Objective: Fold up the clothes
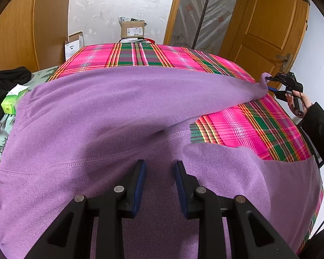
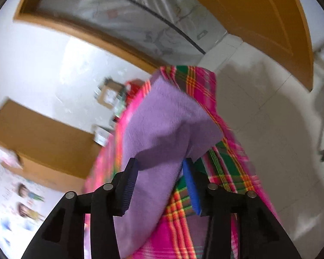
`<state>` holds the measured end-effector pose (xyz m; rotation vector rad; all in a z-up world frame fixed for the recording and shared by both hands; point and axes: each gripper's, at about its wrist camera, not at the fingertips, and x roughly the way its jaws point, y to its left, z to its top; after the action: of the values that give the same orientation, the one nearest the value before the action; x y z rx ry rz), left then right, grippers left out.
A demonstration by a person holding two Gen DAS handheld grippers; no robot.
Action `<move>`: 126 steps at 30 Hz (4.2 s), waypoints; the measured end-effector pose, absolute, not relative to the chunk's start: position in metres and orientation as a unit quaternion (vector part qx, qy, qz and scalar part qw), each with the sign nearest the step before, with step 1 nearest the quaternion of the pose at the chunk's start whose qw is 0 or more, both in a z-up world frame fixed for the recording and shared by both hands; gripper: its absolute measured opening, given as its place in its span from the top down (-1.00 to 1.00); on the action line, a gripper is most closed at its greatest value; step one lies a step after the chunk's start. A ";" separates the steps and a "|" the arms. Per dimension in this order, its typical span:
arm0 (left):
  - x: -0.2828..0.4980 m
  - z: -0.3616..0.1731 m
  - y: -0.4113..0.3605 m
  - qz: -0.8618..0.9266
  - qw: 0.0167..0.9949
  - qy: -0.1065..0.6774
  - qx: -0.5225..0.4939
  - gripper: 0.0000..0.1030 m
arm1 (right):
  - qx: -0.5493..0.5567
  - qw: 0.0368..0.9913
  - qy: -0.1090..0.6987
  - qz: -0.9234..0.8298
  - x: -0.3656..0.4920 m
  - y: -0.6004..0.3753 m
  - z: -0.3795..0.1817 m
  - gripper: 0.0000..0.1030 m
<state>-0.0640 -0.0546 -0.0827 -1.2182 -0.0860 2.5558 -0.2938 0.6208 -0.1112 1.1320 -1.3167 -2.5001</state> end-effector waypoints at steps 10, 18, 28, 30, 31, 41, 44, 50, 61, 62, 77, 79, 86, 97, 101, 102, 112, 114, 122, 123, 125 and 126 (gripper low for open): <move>-0.064 -0.082 -0.059 0.889 0.162 -0.048 -0.425 0.45 | 0.331 0.034 -0.406 -0.851 -0.268 0.615 -0.069 0.92; -0.064 -0.083 -0.063 0.888 0.166 -0.059 -0.425 0.45 | 0.306 0.002 -0.415 -0.857 -0.204 0.612 -0.008 0.92; -0.064 -0.083 -0.068 0.886 0.172 -0.072 -0.424 0.45 | 0.340 -0.096 -0.466 -0.811 -0.145 0.652 -0.032 0.65; -0.065 -0.083 -0.069 0.885 0.174 -0.077 -0.424 0.45 | 0.354 -0.090 -0.488 -0.793 -0.138 0.656 -0.053 0.37; -0.065 -0.083 -0.070 0.885 0.175 -0.079 -0.424 0.45 | 0.356 -0.084 -0.494 -0.789 -0.131 0.654 -0.059 0.26; -0.065 -0.083 -0.068 0.886 0.173 -0.074 -0.424 0.45 | 0.393 -0.056 -0.559 -0.728 -0.165 0.652 -0.138 0.02; -0.065 -0.083 -0.067 0.886 0.172 -0.071 -0.424 0.45 | 0.378 -0.038 -0.568 -0.730 -0.173 0.645 -0.142 0.04; -0.064 -0.078 -0.065 0.886 0.174 -0.066 -0.424 0.45 | 0.376 -0.030 -0.504 -0.777 -0.185 0.630 -0.103 0.71; -0.117 0.009 -0.040 0.905 0.224 0.043 -0.360 0.45 | 0.318 0.017 -0.179 -0.931 -0.169 0.552 0.000 0.09; -0.131 0.013 -0.036 0.902 0.229 0.054 -0.361 0.45 | 0.321 0.046 -0.134 -0.936 -0.175 0.535 0.004 0.09; -0.284 -0.050 0.026 0.840 0.287 0.156 -0.434 0.43 | 0.451 0.289 0.135 -0.834 -0.289 0.410 -0.070 0.10; -0.292 -0.060 0.025 0.832 0.291 0.162 -0.444 0.42 | 0.452 0.303 0.141 -0.827 -0.291 0.410 -0.074 0.09; -0.297 -0.076 0.025 0.813 0.324 0.167 -0.454 0.30 | 0.449 0.326 0.159 -0.816 -0.288 0.411 -0.074 0.10; -0.271 -0.067 0.050 0.823 0.289 0.231 -0.431 0.94 | 0.440 0.276 0.220 -0.826 -0.269 0.382 -0.056 0.91; -0.259 -0.035 0.034 0.851 0.282 0.210 -0.390 0.94 | 0.391 0.253 0.216 -0.858 -0.261 0.384 -0.016 0.91; -0.258 -0.020 0.027 0.860 0.278 0.203 -0.377 0.94 | 0.383 0.252 0.214 -0.862 -0.262 0.382 -0.009 0.91; -0.220 0.076 -0.021 0.911 0.262 0.150 -0.282 0.94 | 0.275 0.243 0.195 -0.909 -0.227 0.359 0.074 0.92; -0.207 0.087 -0.025 0.913 0.270 0.148 -0.268 0.94 | 0.267 0.238 0.198 -0.913 -0.206 0.358 0.085 0.92; -0.146 0.121 -0.032 0.905 0.323 0.164 -0.222 0.93 | 0.239 0.211 0.246 -0.916 -0.103 0.355 0.144 0.92; -0.143 0.123 -0.032 0.904 0.328 0.162 -0.221 0.93 | 0.243 0.210 0.245 -0.915 -0.104 0.354 0.148 0.92; -0.147 0.120 -0.028 0.903 0.328 0.162 -0.224 0.93 | 0.254 0.207 0.243 -0.913 -0.111 0.353 0.153 0.92; -0.154 0.115 -0.025 0.903 0.324 0.165 -0.230 0.93 | 0.271 0.205 0.239 -0.910 -0.126 0.352 0.147 0.92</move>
<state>-0.1537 -0.0252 0.1153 -0.6026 0.4323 2.3693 -0.1260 0.3518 0.1467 0.7543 0.6664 -2.5367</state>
